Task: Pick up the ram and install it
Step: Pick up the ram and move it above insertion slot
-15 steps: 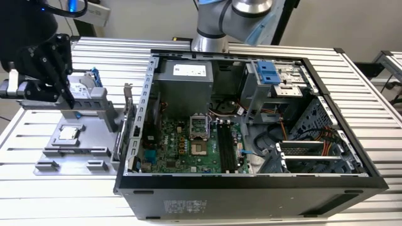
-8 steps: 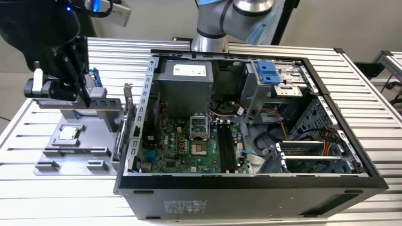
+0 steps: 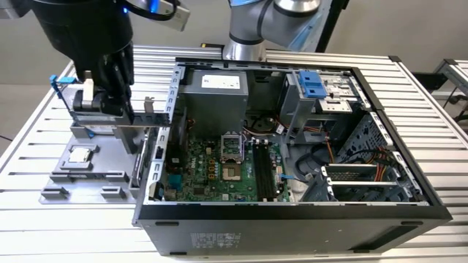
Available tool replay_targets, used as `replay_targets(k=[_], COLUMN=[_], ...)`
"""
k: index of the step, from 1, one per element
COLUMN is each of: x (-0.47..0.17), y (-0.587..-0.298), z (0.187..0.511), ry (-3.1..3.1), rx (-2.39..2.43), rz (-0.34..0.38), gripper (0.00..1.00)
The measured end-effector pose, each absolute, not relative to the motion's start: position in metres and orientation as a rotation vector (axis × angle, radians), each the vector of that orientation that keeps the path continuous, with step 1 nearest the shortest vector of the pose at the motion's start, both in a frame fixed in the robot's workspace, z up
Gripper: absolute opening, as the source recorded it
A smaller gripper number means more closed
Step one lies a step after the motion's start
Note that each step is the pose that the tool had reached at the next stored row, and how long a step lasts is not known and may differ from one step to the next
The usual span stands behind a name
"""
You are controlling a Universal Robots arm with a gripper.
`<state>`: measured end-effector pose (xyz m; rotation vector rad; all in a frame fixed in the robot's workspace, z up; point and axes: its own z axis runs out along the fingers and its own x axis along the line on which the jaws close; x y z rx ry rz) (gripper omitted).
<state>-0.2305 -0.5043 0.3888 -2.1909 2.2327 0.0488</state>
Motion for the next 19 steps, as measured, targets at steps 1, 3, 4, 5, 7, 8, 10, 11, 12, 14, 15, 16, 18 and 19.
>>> replay_targets(k=[1, 3, 4, 5, 7, 8, 10, 11, 12, 14, 15, 16, 18, 19], x=[-0.226, -0.217, -0.212, -0.208, -0.199, -0.194, -0.185, -0.180, -0.176, -0.167, -0.162, -0.158, -0.149, -0.144], y=[-0.504, -0.503, -0.503, -0.503, -0.502, -0.501, -0.501, -0.500, -0.500, -0.499, -0.499, -0.498, -0.497, -0.496], z=[0.389, 0.389, 0.389, 0.389, 0.389, 0.389, 0.389, 0.389, 0.389, 0.389, 0.389, 0.389, 0.389, 0.389], ry=[2.233, 2.232, 2.233, 2.233, 2.232, 2.232, 2.233, 2.233, 2.232, 2.233, 2.233, 2.233, 2.233, 2.233], rx=[-2.191, -2.191, -2.191, -2.191, -2.191, -2.191, -2.191, -2.191, -2.191, -2.191, -2.191, -2.191, -2.191, -2.191], rz=[0.049, 0.049, 0.049, 0.049, 0.049, 0.049, 0.049, 0.049, 0.049, 0.049, 0.049, 0.049, 0.049, 0.049], gripper=[0.00, 0.00, 0.00, 0.00, 0.00, 0.00, 0.00, 0.00, 0.00, 0.00, 0.00, 0.00, 0.00, 0.00])
